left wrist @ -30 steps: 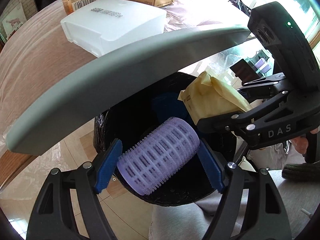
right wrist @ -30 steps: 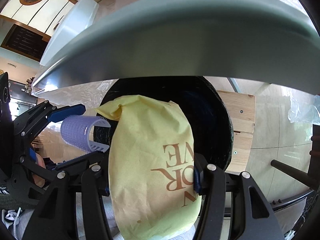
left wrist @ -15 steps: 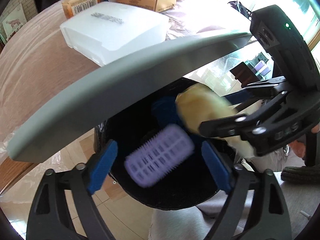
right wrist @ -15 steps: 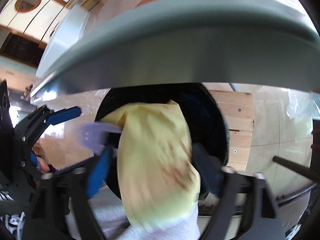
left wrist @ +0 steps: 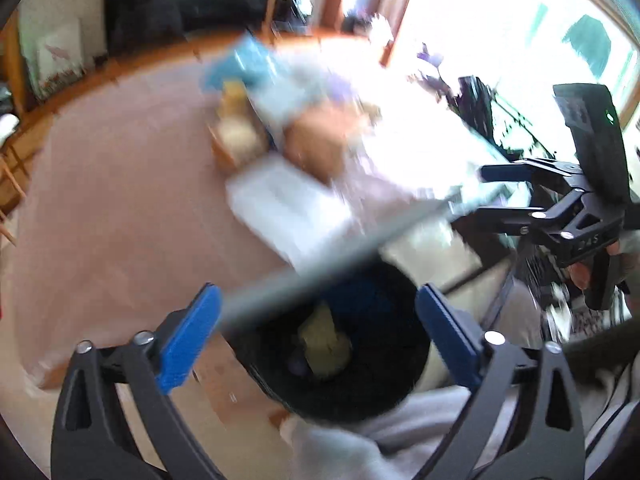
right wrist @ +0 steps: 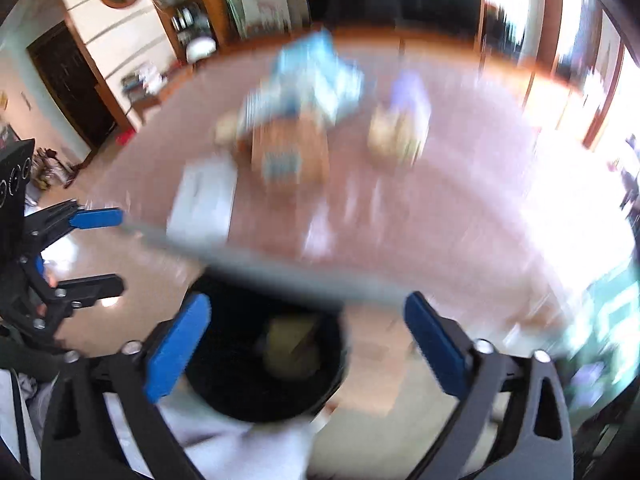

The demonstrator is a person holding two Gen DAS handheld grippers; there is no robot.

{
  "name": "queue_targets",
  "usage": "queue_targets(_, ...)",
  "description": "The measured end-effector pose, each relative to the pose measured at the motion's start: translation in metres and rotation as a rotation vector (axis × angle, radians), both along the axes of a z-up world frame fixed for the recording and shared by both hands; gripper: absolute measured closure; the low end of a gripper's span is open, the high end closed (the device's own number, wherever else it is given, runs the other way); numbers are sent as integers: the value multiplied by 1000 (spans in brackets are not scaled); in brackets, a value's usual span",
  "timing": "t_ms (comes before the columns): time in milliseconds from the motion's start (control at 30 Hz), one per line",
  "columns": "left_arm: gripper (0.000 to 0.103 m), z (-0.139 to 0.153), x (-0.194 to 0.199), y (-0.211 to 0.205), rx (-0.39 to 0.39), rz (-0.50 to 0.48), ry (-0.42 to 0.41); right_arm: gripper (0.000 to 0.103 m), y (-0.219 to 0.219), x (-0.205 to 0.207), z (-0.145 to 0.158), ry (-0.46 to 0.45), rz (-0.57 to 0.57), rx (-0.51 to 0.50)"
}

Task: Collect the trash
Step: 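Grasp the blue bag with the right tool while the left tool grasps the small tub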

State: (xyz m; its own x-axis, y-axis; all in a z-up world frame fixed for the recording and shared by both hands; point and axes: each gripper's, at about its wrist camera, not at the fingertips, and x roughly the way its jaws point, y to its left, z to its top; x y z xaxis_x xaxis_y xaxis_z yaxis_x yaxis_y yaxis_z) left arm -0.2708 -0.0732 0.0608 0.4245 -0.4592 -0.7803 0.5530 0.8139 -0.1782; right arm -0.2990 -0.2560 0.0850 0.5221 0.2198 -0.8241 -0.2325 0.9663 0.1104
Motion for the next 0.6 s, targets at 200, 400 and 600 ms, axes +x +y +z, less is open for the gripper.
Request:
queue_targets(200,2,14,54,1,-27,108,-18,4,16,67,56,-196,77,-148)
queue_targets(400,2,-9,109,-19,85,87,7,4,52,149,52,-183,218,-293)
queue_targets(600,2,-29,142,-25,121,52,42,4,80,202,28,-65,295,-329)
